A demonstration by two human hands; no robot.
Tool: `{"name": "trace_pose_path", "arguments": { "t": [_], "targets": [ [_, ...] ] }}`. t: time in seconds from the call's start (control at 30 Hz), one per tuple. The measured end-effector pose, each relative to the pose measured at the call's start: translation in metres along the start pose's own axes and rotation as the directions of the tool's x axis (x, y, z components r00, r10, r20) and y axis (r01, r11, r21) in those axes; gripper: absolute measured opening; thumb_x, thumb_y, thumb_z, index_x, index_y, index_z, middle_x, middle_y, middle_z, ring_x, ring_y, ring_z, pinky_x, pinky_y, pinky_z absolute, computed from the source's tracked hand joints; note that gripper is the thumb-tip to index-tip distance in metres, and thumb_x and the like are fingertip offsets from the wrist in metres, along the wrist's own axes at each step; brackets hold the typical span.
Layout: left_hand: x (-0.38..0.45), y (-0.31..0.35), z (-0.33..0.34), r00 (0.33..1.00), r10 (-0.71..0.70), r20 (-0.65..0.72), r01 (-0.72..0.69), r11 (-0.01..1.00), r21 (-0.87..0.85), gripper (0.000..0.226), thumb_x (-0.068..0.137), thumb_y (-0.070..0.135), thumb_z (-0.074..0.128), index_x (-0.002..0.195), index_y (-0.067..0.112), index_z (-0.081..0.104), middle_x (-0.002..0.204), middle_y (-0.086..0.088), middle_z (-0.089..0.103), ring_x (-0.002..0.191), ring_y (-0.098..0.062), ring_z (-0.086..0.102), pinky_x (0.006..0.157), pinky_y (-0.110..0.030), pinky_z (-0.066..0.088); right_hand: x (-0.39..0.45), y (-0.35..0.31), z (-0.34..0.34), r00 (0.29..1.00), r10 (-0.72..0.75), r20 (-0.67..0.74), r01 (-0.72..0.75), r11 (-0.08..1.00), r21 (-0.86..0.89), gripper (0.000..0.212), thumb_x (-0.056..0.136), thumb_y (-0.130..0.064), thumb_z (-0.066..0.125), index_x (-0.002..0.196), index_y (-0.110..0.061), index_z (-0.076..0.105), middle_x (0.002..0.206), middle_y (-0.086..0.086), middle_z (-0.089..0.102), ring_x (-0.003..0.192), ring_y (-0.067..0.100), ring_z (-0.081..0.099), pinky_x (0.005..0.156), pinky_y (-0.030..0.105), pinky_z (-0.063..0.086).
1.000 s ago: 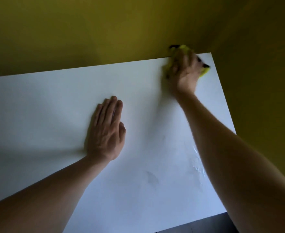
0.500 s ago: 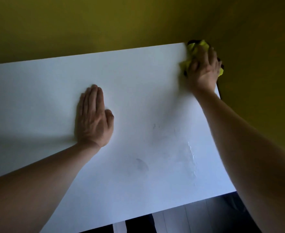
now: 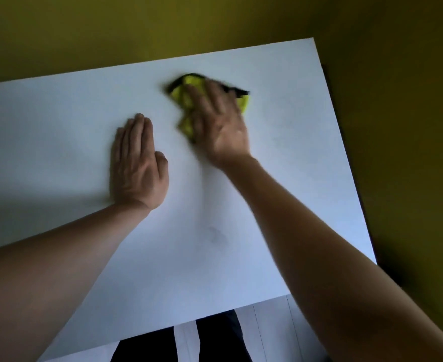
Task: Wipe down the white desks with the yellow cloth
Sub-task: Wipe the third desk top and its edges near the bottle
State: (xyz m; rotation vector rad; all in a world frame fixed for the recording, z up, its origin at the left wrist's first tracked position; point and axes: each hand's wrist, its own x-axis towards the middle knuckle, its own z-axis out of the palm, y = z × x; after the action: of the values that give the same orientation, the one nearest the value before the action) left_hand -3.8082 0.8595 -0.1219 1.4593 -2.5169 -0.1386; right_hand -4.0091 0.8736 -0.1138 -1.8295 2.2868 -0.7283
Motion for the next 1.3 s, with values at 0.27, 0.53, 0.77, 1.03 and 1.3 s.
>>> {"name": "trace_pose_path", "arguments": {
  "t": [0.27,0.53,0.77,1.03,1.3],
  "targets": [
    [0.0,0.003,-0.001,1.0,-0.014,0.007,0.014,1.0,-0.009,0.065,0.099,0.022,0.032,0.159,-0.002,0.032,0.167,-0.02,0.031,0.156,-0.035,0.028,0.131,-0.046,0.014,-0.031,0.139,-0.084,0.834,0.523,-0.175,-0.54,0.839,-0.069,0.056,0.1,-0.035,0.033,0.154,-0.02,0.04,0.163,0.014,0.03,0.149,0.034,0.028,0.123,0.045,0.018],
    [-0.009,0.003,-0.005,0.997,-0.061,-0.036,0.062,0.998,0.015,0.059,0.099,0.023,0.037,0.153,0.001,0.039,0.162,-0.021,0.038,0.148,-0.041,0.036,0.123,-0.051,0.026,-0.057,-0.045,0.001,0.995,0.094,-0.038,-0.096,0.994,-0.057,0.061,0.094,-0.043,0.04,0.148,-0.016,0.051,0.155,0.018,0.043,0.145,0.035,0.036,0.122,0.048,0.02],
    [-0.123,-0.011,-0.034,1.0,0.001,-0.002,-0.001,1.0,-0.023,0.059,0.101,0.021,0.045,0.158,0.005,0.038,0.165,-0.019,0.036,0.15,-0.041,0.036,0.124,-0.053,0.027,-0.075,-0.01,-0.021,0.996,0.08,-0.027,-0.081,0.997,-0.015,0.06,0.096,-0.045,0.044,0.147,-0.015,0.052,0.152,0.02,0.046,0.14,0.039,0.043,0.119,0.048,0.029],
    [-0.161,-0.017,-0.044,0.997,0.049,0.055,-0.048,0.999,-0.018,0.064,0.1,0.021,0.043,0.16,0.005,0.034,0.169,-0.017,0.029,0.157,-0.035,0.027,0.128,-0.051,0.022,-0.116,0.103,-0.09,0.781,0.587,-0.215,-0.612,0.788,-0.073,0.055,0.101,-0.034,0.033,0.153,-0.021,0.042,0.161,0.017,0.032,0.147,0.035,0.032,0.123,0.045,0.015],
    [-0.159,-0.019,-0.046,0.995,0.046,0.088,-0.043,0.998,-0.034,0.067,0.097,0.022,0.043,0.162,0.007,0.031,0.17,-0.015,0.027,0.158,-0.034,0.024,0.129,-0.05,0.018,-0.144,-0.096,-0.008,0.998,0.057,-0.022,-0.057,0.998,0.031,0.057,0.095,-0.034,0.048,0.146,-0.01,0.053,0.152,0.023,0.045,0.142,0.04,0.04,0.118,0.054,0.026]
  ]
}}
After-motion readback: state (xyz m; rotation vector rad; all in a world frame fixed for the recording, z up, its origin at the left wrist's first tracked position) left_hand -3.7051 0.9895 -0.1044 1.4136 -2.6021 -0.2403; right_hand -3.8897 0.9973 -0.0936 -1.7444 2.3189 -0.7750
